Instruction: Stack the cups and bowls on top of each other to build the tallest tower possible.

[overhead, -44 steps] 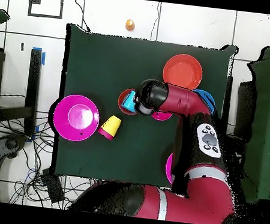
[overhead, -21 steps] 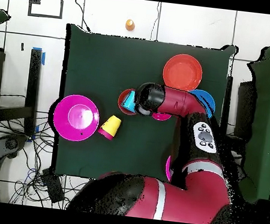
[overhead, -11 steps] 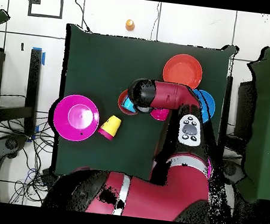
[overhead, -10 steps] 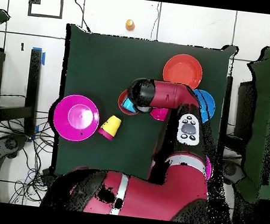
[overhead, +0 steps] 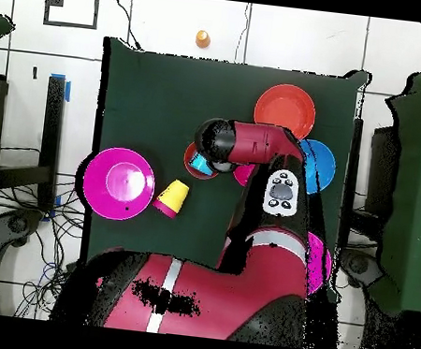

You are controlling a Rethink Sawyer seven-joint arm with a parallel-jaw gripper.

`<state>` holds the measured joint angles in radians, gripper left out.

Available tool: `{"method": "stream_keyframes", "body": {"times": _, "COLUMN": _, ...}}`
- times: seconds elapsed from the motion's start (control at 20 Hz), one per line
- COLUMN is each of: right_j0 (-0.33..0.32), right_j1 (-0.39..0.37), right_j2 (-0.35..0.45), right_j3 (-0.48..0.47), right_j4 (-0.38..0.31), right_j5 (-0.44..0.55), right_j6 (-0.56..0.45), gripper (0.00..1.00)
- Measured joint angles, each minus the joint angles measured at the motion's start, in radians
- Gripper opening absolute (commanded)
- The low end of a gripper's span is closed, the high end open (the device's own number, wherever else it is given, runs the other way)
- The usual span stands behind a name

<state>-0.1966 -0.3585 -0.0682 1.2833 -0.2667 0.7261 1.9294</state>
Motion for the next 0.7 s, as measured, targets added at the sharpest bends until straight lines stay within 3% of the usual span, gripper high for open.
{"method": "stream_keyframes", "body": {"times": 0.25, "right_j0": 0.0, "right_j1": -0.011, "right_j2": -0.006, "right_j3": 0.006, "right_j4": 0.0, "right_j5": 0.03, "right_j6": 0.0, "gripper": 1.0}}
{"method": "stream_keyframes", "body": {"times": 0.7, "right_j0": -0.001, "right_j1": -0.156, "right_j2": -0.007, "right_j3": 0.058, "right_j4": 0.01, "right_j5": 0.166, "right_j6": 0.0, "gripper": 1.0}}
